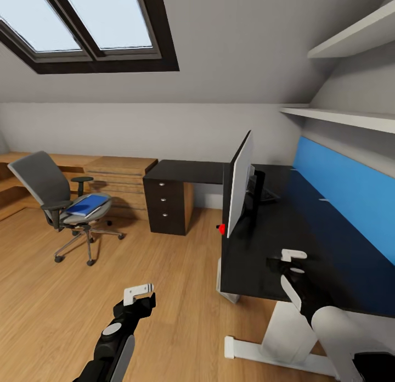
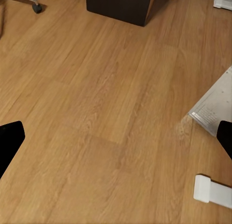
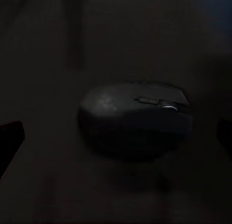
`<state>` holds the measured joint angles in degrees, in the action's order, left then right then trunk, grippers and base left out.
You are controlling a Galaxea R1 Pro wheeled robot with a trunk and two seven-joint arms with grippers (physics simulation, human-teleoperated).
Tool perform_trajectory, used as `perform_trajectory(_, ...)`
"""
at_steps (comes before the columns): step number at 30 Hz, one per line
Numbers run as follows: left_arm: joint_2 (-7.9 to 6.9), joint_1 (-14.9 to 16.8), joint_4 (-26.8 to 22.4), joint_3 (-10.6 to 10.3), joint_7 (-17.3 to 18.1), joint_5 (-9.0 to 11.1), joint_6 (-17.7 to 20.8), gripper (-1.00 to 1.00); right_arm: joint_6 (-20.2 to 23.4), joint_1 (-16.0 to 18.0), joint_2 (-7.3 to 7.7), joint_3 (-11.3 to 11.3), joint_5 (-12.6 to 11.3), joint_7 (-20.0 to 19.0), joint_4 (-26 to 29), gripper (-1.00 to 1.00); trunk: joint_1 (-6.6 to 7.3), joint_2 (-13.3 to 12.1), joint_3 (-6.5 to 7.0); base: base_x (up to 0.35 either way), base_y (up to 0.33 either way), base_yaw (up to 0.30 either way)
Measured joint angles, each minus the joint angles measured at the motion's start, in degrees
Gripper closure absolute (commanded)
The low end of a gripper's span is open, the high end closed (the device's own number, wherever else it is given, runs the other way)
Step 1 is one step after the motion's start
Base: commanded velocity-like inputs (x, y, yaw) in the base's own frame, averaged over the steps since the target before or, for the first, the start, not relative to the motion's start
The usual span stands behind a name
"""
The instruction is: In the bedroom, organize the workspace by keeping the computer under the desk, ensuring the monitor is on the desk, placing the keyboard on the desk next to the monitor, placing the mouse on the desk next to the keyboard, moving the folder from the swivel chair onto the desk next to the mouse, stacking the notebook on top of the folder with the pen on top of the notebook, and positioning the swivel chair next to the desk.
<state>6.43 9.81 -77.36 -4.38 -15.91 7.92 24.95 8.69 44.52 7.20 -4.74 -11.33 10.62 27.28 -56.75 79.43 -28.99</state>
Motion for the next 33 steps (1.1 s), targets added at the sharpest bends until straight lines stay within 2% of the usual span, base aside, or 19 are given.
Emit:
perform_trajectory(8, 0.0, 0.0, 0.0, 0.0, 0.0, 0.03, 0.0, -1.0, -0.05, 3.03, 0.03, 0.11, -0.29, -0.02, -5.48, -1.0, 0.0, 0.0, 0.0, 0.0, 0.0, 0.0)
perform_trajectory(26, 0.03, 0.0, -0.03, 0.0, 0.0, 0.09, 0.0, -1.0, 0.12, 3.54, 0.03, 0.13, -0.54, 0.01, -6.58, -1.0, 0.0, 0.0, 0.0, 0.0, 0.0, 0.0)
perform_trajectory(33, 0.08, 0.0, -0.1, -0.06, 0.0, 0.16, 0.0, -1.0, 3.63, 3.97, 0.03, 0.13, -0.52, 0.02, -6.64, -1.0, 0.0, 0.0, 0.0, 0.0, 0.0, 0.0)
